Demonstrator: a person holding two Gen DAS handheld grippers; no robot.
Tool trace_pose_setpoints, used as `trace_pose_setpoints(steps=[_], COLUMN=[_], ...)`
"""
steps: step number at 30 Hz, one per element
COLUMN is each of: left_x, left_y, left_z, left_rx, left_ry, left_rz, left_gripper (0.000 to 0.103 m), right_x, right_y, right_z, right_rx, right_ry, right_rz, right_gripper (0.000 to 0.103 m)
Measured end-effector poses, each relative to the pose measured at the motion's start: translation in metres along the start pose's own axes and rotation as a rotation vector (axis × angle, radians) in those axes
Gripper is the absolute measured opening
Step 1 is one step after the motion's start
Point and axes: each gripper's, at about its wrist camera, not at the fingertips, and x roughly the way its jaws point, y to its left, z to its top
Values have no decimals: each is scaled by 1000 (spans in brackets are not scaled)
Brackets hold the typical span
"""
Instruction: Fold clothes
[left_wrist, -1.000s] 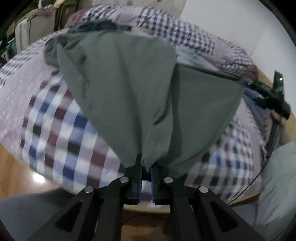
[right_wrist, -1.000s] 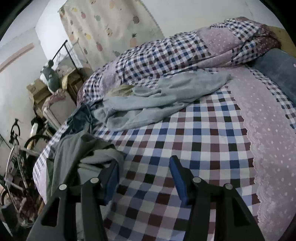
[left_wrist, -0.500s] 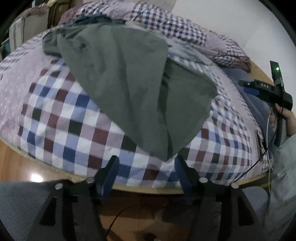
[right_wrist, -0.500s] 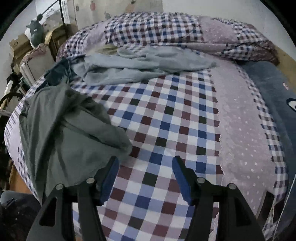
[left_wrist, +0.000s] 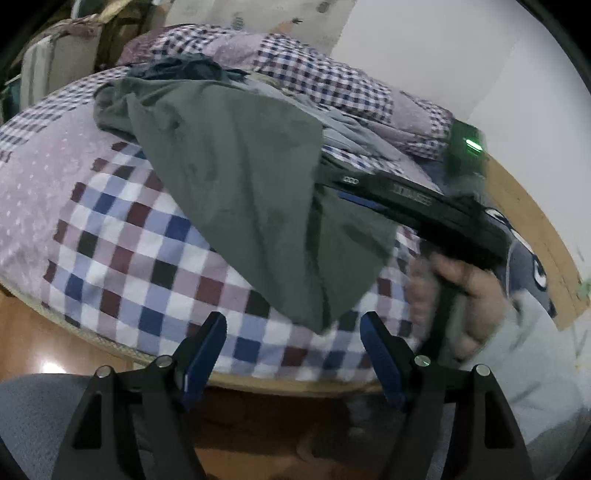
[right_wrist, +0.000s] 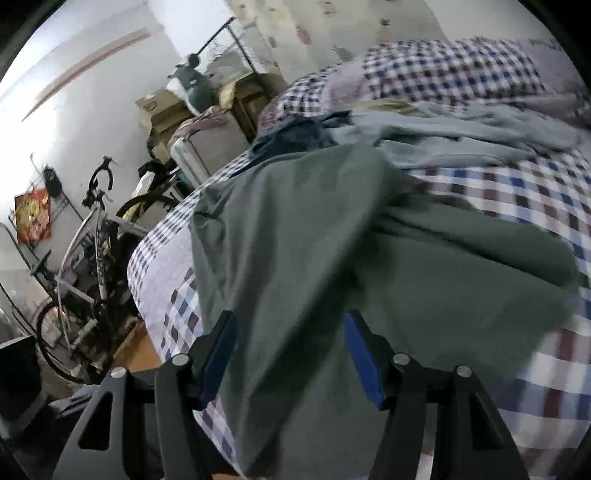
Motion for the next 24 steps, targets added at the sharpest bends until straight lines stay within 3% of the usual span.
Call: trace_pose_setpoints(steps=[7,18,23,24], left_x=[-4,9,15,15], left_y=[18,20,11,9], left_z=[5,18,17,17], left_rx=[-31,-22,6,14], left_ry=[-12,-51,-76,-84], left_rz=[-3,52,95,106], left_gripper=[79,79,79,79], right_x=[37,16,43,51], right_y=[12,5,2,1], right_z=[-8,10,21,23], right_rx=[-2,37,45,43], right_ry=[33,-80,-40,-25], right_rz=[-44,-38,-65,-83], right_gripper=[64,64,64,58])
